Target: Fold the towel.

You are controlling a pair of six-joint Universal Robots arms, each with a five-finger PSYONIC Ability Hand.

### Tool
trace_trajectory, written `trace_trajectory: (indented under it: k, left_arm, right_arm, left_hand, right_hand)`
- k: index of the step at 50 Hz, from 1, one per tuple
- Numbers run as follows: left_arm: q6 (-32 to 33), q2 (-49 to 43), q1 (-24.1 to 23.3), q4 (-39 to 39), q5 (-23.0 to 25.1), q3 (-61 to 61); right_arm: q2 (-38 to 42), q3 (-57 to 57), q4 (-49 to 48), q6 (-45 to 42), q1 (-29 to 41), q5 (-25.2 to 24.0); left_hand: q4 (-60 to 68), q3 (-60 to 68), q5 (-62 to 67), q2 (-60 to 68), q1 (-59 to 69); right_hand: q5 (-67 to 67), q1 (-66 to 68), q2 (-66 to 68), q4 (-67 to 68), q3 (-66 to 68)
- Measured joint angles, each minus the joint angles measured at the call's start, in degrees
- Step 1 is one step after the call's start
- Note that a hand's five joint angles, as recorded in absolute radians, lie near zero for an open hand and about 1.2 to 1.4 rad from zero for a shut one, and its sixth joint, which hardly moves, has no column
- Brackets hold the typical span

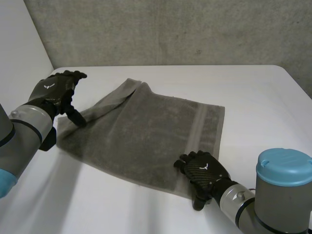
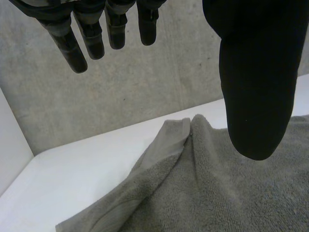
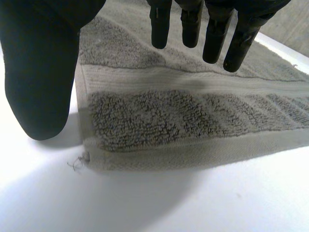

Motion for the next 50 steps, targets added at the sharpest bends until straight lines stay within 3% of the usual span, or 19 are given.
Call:
trace_trajectory:
  k: [15, 32, 37, 38, 42, 50]
  left_arm:
    - [-0.2, 0.0, 0.0, -0.1, 0.0, -1.0]
    - [-0.2, 0.2, -0.2, 0.0, 0.0, -1.2]
    - [-0.2, 0.2, -0.2, 0.0, 0.0, -1.2]
    - [-0.2, 0.2, -0.2, 0.0, 0.0, -1.2]
    - [-0.1, 0.2, -0.3, -0.1, 0.0, -1.4]
    - [0.0, 0.0, -0.2, 0.0, 0.0, -2.3]
  right_arm:
    - [2.1, 0.2, -5.9, -0.2, -0.3, 0.3]
    - [4.2, -2.5, -8.3, -4.4, -0.7, 0.3]
    - [5.1, -4.1, -8.7, -5.3, -0.8, 0.4]
    - [5.1, -4.4, -8.8, -5.4, -0.8, 0.4]
    - [4.3, -5.6, -9.5, -5.4, -1.0, 0.7]
    - [1.3, -7.2, -10.0, -5.0, -2.9, 1.2]
  left_hand:
    - [0.0, 0.0, 0.0, 0.0, 0.0]
    - [0.0, 0.0, 0.0, 0.0, 0.0]
    - [0.0, 0.0, 0.0, 0.0, 0.0]
    - [0.0, 0.0, 0.0, 0.0, 0.0]
    - [0.0, 0.0, 0.0, 0.0, 0.0]
    - [0.0, 0.0, 0.0, 0.0, 0.0]
  right_hand:
    - [8.2, 13.4, 16.2, 16.0, 17.2]
    - [13.3, 15.6, 18.8, 18.6, 19.8]
    - [13.3, 26.3, 31.9, 30.7, 32.5]
    - [13.3, 33.0, 39.9, 39.0, 40.5]
    - [13.3, 43.0, 52.1, 51.7, 52.7]
    - [13.3, 44.8, 54.0, 54.4, 55.1]
